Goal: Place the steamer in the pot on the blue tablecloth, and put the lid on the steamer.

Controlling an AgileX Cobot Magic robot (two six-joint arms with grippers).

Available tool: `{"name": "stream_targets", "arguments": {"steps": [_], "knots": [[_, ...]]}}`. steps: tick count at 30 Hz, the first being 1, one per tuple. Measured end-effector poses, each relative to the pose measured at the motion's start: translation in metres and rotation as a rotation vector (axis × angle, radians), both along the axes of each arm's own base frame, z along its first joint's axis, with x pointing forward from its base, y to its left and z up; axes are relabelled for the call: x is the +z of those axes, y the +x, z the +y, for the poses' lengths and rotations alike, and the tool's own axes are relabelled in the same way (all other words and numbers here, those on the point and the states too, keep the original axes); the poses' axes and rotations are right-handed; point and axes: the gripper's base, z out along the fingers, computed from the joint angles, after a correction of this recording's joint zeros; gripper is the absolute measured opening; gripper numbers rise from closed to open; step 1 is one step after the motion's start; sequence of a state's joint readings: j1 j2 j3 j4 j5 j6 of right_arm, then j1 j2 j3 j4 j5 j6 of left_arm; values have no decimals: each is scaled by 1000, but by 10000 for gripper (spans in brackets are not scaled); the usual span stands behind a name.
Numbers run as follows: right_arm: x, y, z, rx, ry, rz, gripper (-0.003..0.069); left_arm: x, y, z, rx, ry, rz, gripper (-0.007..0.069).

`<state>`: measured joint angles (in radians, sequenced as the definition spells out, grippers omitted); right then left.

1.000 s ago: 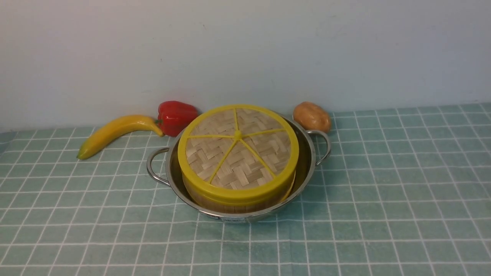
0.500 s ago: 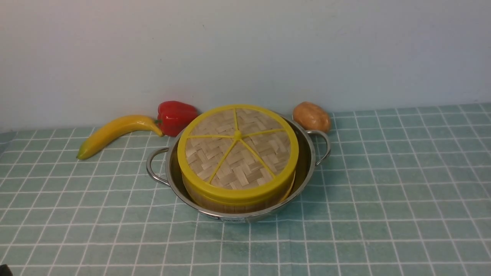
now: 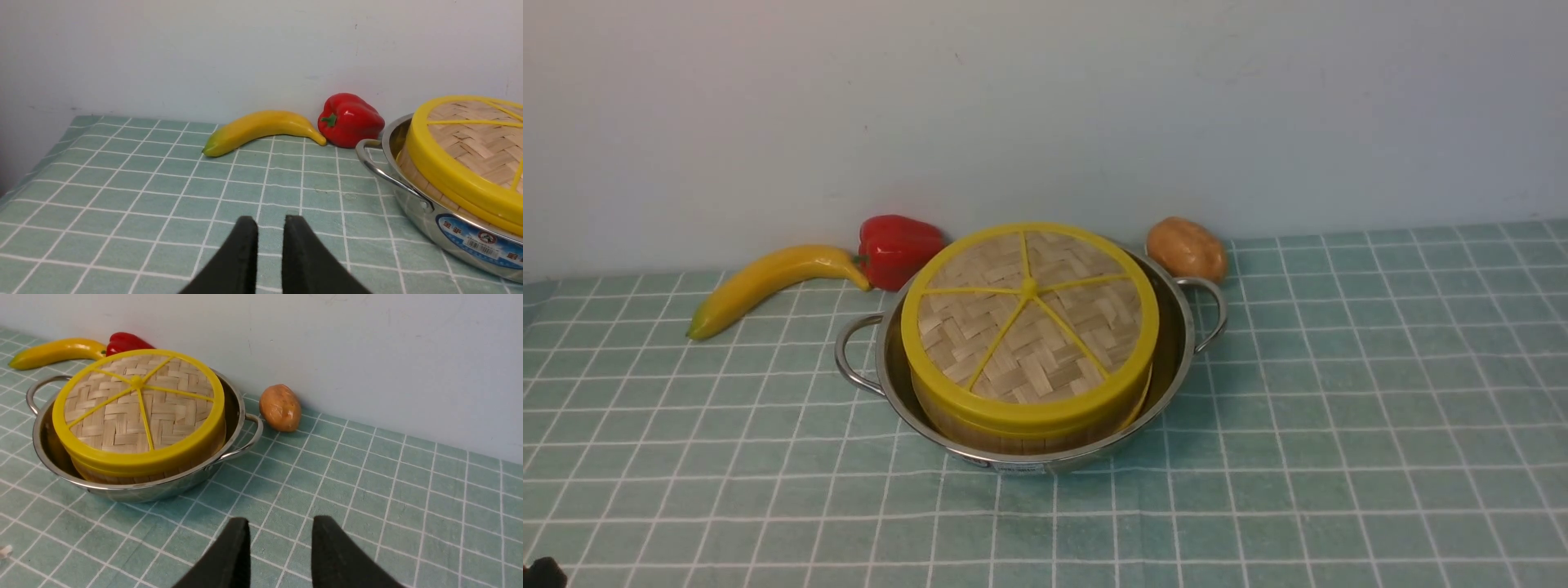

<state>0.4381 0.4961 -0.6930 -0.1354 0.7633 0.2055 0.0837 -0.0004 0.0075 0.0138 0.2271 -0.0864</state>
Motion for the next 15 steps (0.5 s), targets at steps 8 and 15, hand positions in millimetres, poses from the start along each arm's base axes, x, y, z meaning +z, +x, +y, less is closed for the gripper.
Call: {"name": "stream_targets", "arguments": {"steps": [8,15], "knots": [[-2,-2,-16,-157,-18,-47,240,0,0,0,0,-1,0,108],[-53,-11,-37,-387,-55,-104,240,0,0,0,0,-1,-1,123]]}}
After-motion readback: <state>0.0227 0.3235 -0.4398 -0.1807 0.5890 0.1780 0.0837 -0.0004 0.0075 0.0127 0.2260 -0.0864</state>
